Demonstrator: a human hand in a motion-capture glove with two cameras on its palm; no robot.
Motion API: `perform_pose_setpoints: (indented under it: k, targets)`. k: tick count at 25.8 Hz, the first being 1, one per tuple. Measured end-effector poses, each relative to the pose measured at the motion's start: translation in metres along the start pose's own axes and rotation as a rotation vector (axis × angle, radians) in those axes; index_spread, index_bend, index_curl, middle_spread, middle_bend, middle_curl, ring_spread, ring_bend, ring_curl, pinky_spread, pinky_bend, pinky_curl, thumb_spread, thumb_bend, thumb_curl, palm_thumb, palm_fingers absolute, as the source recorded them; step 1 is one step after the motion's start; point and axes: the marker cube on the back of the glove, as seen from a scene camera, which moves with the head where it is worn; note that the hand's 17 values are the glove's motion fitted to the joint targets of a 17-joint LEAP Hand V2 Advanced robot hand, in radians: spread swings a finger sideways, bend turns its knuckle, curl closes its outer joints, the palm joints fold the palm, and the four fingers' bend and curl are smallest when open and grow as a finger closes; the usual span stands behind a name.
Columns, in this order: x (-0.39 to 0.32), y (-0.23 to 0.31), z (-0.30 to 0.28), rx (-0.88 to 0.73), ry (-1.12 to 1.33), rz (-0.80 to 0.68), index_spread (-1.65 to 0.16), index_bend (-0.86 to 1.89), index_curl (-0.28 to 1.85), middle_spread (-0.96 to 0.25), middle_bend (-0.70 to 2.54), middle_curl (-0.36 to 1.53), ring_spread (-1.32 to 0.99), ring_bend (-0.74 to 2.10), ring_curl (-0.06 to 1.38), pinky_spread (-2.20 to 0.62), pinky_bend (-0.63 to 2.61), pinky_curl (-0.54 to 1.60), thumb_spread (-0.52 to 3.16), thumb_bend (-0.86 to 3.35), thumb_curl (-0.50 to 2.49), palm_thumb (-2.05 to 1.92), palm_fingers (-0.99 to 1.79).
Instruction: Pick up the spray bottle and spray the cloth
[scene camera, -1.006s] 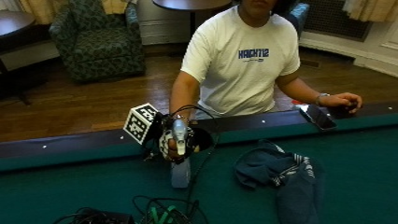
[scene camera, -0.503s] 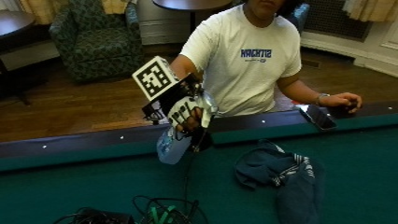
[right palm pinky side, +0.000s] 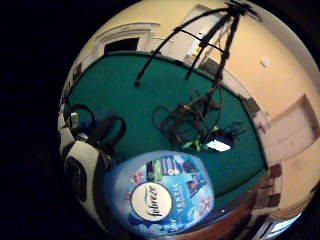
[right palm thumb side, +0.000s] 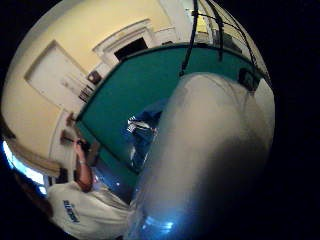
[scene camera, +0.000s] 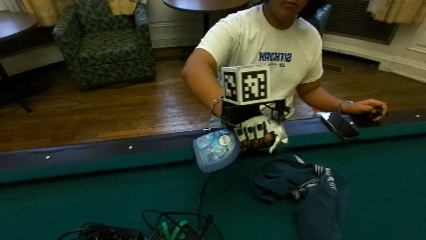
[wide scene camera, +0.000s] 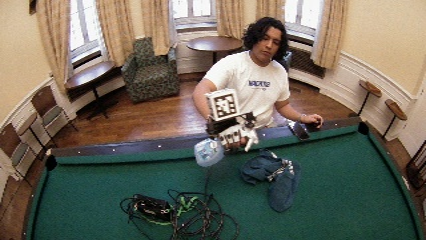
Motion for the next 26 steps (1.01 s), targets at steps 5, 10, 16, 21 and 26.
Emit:
perform_pose_setpoints:
  k: [5,10,16,21,26]
  targets:
    - [-0.05,0.002,0.03,-0.096,0.209,-0.216,-0.24,0.46,0.53,-0.2,0.68,0.57,-0.2,0.78,0.49,-0.31,0.45,0.43,0.3,-0.03,0.74,0.91,1.41]
    - [-0.102,0.019,0.071,-0.195,0.39,-0.395,-0.24,0.46,0.54,-0.2,0.69,0.57,-0.21,0.78,0.49,-0.31,0.46,0.44,0.29,-0.03,0.75,0.91,1.4]
    - [-0.142,0.042,0.103,-0.237,0.492,-0.552,-0.24,0.46,0.55,-0.2,0.69,0.57,-0.21,0.78,0.49,-0.31,0.46,0.44,0.28,-0.03,0.77,0.9,1.4]
    - [-0.149,0.039,0.108,-0.216,0.51,-0.552,-0.24,0.45,0.56,-0.2,0.69,0.57,-0.21,0.78,0.49,-0.31,0.46,0.43,0.28,-0.03,0.78,0.9,1.4]
    - [-0.145,0.026,0.093,-0.176,0.469,-0.513,-0.24,0.45,0.57,-0.2,0.69,0.56,-0.21,0.78,0.49,-0.31,0.46,0.43,0.28,-0.03,0.79,0.9,1.4]
